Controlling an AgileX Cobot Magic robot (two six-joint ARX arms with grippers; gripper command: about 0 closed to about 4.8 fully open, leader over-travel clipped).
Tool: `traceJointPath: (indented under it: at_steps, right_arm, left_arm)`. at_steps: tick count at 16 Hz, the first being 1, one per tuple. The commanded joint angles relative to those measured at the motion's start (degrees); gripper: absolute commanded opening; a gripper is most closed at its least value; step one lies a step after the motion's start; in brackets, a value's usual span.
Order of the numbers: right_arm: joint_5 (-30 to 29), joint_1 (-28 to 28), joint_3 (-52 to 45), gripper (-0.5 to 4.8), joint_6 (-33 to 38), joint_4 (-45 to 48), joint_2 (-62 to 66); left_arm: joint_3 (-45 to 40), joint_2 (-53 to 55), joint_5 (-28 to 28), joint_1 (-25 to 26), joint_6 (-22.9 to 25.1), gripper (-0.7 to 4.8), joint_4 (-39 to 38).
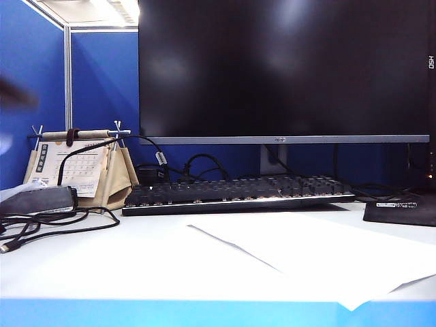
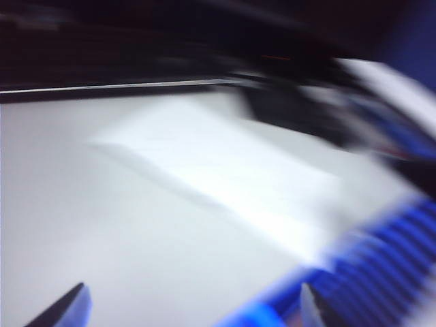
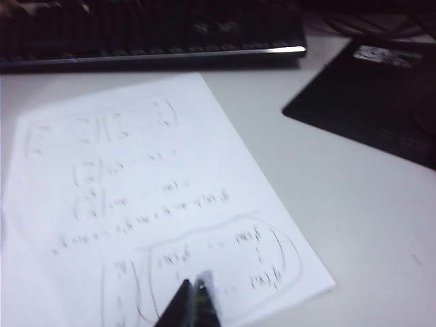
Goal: Put a wrinkled paper upside down.
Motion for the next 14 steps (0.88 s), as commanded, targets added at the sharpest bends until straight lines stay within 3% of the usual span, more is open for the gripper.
traceJointPath:
  at_steps: [1,4,5,8,10,14]
  right_arm:
    - [-0.09,-0.04,0.35,0.0,-0.76,9.94,0.02]
    - [-0.11,-0.04,0.57,0.0,-3.61,16.61,0.02]
    - [-0.11,-0.04,0.74,-0.01,-3.67,16.68,0.09]
    - [-0.15,-0.04,0.79,0.0,-3.67,16.68,0.11]
    - [-1.03,-0.07,1.73,0.0,-3.67,15.74,0.28]
    - [-2.95,-1.22,7.02,-0.01,-4.74,9.42,3.8]
  left_arm:
    - [5.03,0.0,8.15,0.0,1.31,4.05,8.39]
    - [11.89,0.22,6.93,0.0,8.72,4.46,6.62]
    - [13.7,1.07,6.91,0.02,9.38,4.57,4.68]
    - [20.44,10.49,8.83,0.02,4.85,4.61,-4.7]
    - [28.2,22.29,13.86,-0.02,7.76,4.62,-11.43]
    - [36.46,36.76,13.42,0.0,12.2,4.62,-12.87]
